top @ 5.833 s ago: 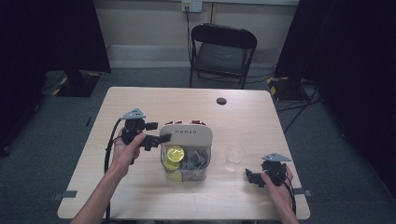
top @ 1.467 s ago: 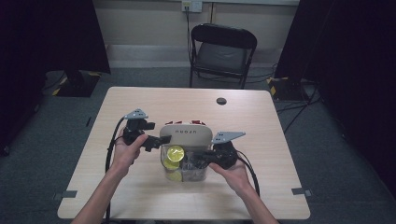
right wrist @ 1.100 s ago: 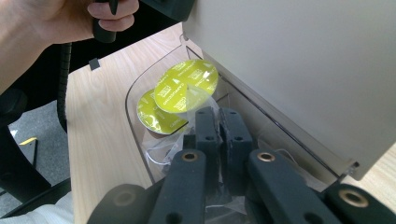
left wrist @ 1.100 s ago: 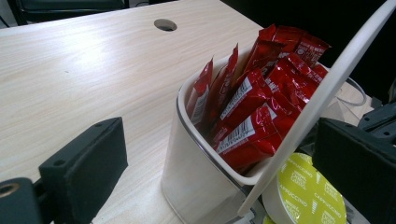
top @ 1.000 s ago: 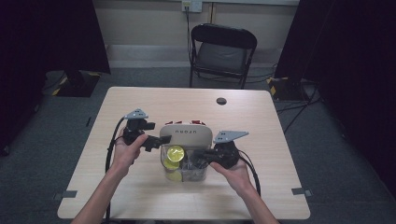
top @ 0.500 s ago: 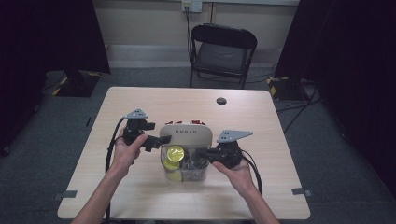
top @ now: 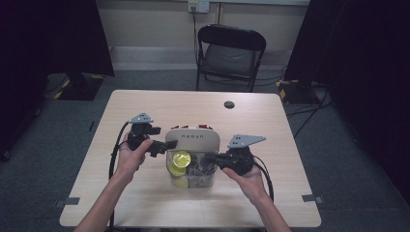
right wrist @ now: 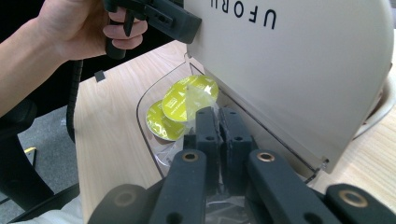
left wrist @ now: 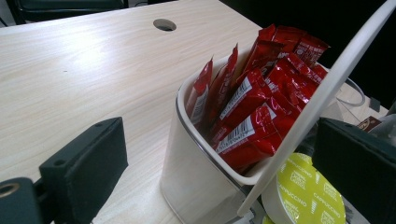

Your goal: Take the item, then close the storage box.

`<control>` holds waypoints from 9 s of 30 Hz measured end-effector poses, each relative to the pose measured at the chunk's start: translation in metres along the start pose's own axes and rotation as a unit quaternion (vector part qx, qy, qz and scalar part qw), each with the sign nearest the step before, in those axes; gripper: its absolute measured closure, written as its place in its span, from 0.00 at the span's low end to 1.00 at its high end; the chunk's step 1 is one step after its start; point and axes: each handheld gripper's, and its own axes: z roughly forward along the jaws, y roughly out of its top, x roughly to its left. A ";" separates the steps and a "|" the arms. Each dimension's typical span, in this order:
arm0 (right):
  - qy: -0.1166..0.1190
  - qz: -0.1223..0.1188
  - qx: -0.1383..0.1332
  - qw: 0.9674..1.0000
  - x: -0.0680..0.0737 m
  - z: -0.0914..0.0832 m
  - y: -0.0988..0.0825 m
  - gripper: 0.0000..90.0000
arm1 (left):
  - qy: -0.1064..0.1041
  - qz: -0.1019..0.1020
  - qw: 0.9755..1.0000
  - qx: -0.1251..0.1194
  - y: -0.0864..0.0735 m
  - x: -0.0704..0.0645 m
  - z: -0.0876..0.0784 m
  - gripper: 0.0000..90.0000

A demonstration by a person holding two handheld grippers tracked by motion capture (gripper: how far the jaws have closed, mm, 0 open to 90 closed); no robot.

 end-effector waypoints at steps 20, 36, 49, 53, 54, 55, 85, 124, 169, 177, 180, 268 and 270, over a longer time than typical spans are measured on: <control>-0.009 0.003 -0.018 1.000 0.000 -0.018 0.001 0.98 | -0.001 -0.001 1.000 0.002 0.000 0.001 0.000 0.03; -0.034 0.009 -0.042 0.998 -0.006 -0.048 0.000 0.98 | -0.001 0.002 1.000 0.007 0.000 0.000 0.002 0.03; -0.074 0.020 -0.044 0.996 -0.022 -0.080 -0.008 0.98 | -0.003 0.001 1.000 0.009 0.000 0.000 0.004 0.02; -0.086 0.026 -0.046 0.995 -0.028 -0.085 -0.012 0.98 | -0.002 0.002 1.000 0.009 0.000 0.000 0.004 0.03; -0.090 0.028 -0.046 0.995 -0.029 -0.086 -0.013 0.98 | -0.003 0.002 1.000 0.009 0.000 0.000 0.004 0.03; -0.092 0.030 -0.047 0.994 -0.031 -0.087 -0.015 0.98 | -0.003 0.002 1.000 0.009 0.000 0.000 0.004 0.03; -0.120 0.063 -0.013 0.991 -0.061 -0.078 -0.047 0.98 | -0.002 0.001 1.000 0.011 -0.001 0.000 0.004 0.03; -0.140 0.082 -0.015 0.987 -0.063 -0.080 -0.057 0.79 | 0.002 0.004 1.000 0.010 -0.001 0.000 -0.001 0.06; -0.265 0.116 0.125 0.949 -0.083 -0.076 -0.141 0.18 | 0.025 -0.035 0.998 -0.042 0.007 0.029 -0.010 0.20; -0.301 0.096 0.109 0.942 -0.084 -0.071 -0.147 0.14 | 0.018 -0.033 0.998 -0.040 0.008 0.030 -0.004 0.20; -0.308 0.098 0.104 0.941 -0.082 -0.072 -0.148 0.14 | 0.009 -0.032 0.999 -0.038 0.008 0.028 -0.006 0.20; -0.307 0.097 0.105 0.941 -0.085 -0.071 -0.147 0.13 | -0.032 0.004 0.999 -0.026 0.004 -0.017 -0.016 0.19; -0.307 0.097 0.105 0.941 -0.085 -0.071 -0.147 0.13 | -0.033 0.006 0.999 -0.024 0.003 -0.017 -0.017 0.19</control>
